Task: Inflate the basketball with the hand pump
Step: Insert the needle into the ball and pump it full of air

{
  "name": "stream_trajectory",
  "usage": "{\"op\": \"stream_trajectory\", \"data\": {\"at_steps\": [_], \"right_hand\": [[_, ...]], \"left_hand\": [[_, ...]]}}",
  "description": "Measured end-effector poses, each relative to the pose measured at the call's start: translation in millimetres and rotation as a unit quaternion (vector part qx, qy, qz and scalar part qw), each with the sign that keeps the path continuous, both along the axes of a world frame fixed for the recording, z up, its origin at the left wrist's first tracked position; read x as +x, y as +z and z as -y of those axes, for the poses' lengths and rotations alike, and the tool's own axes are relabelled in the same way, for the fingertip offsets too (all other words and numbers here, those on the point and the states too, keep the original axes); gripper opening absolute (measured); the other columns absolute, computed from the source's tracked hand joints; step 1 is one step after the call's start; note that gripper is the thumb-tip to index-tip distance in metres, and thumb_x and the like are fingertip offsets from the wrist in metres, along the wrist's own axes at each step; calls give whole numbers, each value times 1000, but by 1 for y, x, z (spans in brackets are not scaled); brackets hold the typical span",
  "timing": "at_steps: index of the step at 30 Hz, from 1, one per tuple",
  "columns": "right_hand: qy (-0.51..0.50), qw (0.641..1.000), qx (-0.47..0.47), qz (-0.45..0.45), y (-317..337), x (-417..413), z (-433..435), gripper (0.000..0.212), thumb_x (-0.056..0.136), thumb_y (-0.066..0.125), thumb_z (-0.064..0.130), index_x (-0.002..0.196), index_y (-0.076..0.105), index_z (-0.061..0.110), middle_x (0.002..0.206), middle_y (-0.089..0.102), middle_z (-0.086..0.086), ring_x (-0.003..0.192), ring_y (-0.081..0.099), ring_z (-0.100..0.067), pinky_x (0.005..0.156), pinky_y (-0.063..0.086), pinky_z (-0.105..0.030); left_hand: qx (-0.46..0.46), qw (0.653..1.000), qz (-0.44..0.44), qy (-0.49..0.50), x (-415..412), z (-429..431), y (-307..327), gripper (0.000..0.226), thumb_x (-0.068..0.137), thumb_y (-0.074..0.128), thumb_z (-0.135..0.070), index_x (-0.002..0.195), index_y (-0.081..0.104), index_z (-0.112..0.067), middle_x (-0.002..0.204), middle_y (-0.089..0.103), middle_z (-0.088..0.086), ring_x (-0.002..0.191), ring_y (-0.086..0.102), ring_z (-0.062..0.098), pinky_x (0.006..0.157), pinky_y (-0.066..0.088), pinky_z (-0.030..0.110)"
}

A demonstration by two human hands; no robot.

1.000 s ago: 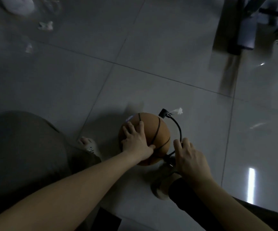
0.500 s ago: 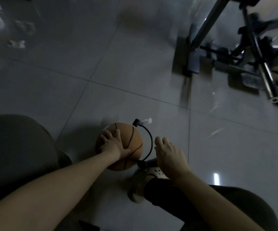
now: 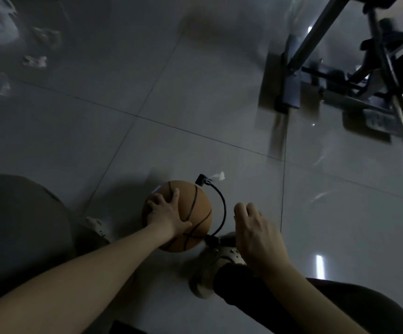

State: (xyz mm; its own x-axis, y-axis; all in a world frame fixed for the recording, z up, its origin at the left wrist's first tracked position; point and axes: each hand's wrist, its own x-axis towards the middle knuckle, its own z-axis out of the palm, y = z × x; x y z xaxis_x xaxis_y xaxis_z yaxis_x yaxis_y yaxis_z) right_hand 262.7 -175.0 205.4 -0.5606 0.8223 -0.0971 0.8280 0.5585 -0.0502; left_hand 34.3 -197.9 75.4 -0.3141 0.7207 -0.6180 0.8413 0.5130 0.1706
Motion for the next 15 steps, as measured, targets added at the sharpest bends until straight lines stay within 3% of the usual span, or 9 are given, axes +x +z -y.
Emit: {"op": "stream_trajectory", "data": {"at_steps": [4,9,15], "right_hand": [[26,999,-15,21,-15,-16,-15,15,94,48,18,107,43,16,83,43,-2,55,38,-13,41,24,-25],[37,998,-48,18,-47,-13,-14,23,89,37,26,108,43,16,84,46,-3,55,34,-13,44,10,-21],[48,995,-80,32,-86,-10,-18,27,92,36,29,116,40,17,92,47,-6,60,42,-14,42,30,-24]], "left_hand": [[2,1000,-6,1,0,-4,3,120,77,66,-72,157,-14,-34,158,-2,30,143,13,57,103,42,58],[28,1000,-7,-12,3,-9,1,118,76,66,-72,156,-12,-33,156,3,30,141,16,59,101,44,58],[30,999,-9,-22,9,-12,-8,116,77,64,-72,154,-14,-36,157,1,30,141,14,60,103,42,59]]}}
